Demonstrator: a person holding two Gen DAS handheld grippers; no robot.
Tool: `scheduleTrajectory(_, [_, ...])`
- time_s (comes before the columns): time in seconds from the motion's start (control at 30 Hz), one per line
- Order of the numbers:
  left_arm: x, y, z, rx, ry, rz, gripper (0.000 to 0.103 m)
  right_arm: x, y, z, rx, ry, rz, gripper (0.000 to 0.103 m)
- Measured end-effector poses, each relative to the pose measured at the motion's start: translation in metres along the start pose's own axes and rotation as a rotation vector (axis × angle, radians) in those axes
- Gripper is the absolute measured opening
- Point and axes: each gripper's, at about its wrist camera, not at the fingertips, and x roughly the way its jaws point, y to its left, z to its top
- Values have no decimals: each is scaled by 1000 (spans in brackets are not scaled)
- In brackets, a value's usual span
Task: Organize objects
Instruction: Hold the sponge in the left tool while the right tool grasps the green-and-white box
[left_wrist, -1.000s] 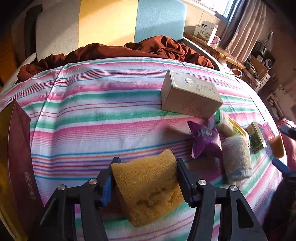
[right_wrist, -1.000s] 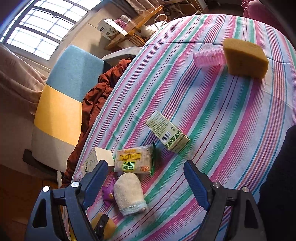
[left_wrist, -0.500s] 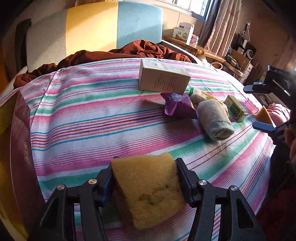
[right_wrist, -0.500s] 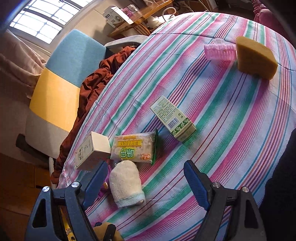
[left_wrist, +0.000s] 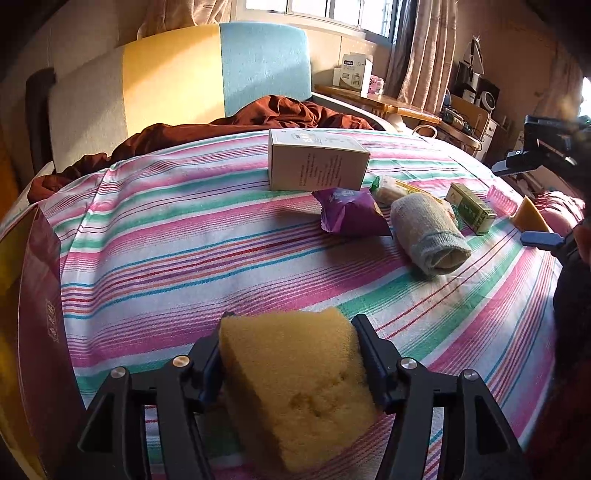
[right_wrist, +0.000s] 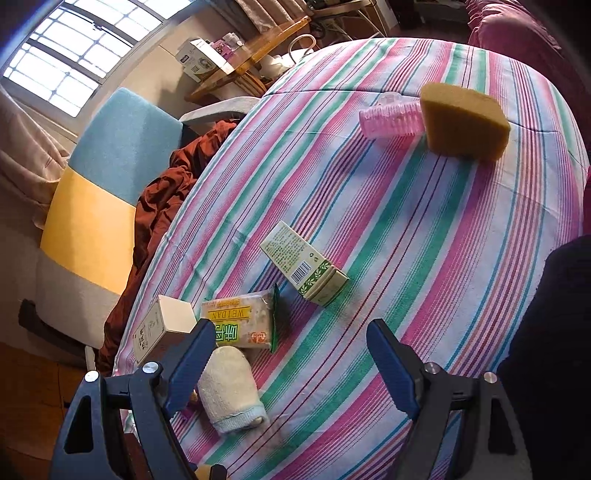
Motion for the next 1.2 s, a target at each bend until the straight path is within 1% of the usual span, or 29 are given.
scheduleTrajectory(0.17, [0,-1,-1,4,-5,-1,66,5,4,-2,-21,17,-28,85])
scheduleTrajectory(0.47, [0,-1,-2,3,-11,-7,66,4,5,-2,-30,-4,-59,85])
scheduleTrajectory(0.57, [0,-1,-2,1,-12,-9,65,3,9,-3,-52,-21,-95,85])
scheduleTrajectory(0.63, [0,0,-2,-2,-12,-13,65,3,17,-2,-91,-29,-116,85])
scheduleTrajectory(0.7, [0,0,-2,-5,-12,-17,65,3,29,-1,-161,-37,-142,85])
scheduleTrajectory(0.83, [-1,3,-2,-14,-14,-31,65,18,49,13,-306,-25,-262,85])
scheduleTrajectory(0.9, [0,3,-3,-14,-14,-31,66,33,51,23,-345,3,-307,85])
scheduleTrajectory(0.97, [0,3,-3,-14,-14,-32,66,49,51,32,-364,41,-312,84])
scheduleTrajectory(1.03, [0,3,-2,-14,-14,-31,66,62,48,36,-378,66,-326,80])
scheduleTrajectory(1.07, [0,3,-2,-14,-14,-32,66,69,46,38,-374,80,-329,76])
scheduleTrajectory(1.1, [0,3,-2,-14,-14,-32,66,76,43,38,-369,105,-326,65])
scheduleTrajectory(1.13, [0,3,-2,-14,-14,-31,66,80,41,38,-369,124,-318,58])
scheduleTrajectory(1.17, [0,2,-2,-13,-14,-30,66,80,41,39,-368,114,-316,43])
scheduleTrajectory(1.2, [0,2,-2,-10,-13,-28,67,78,40,39,-368,103,-333,30])
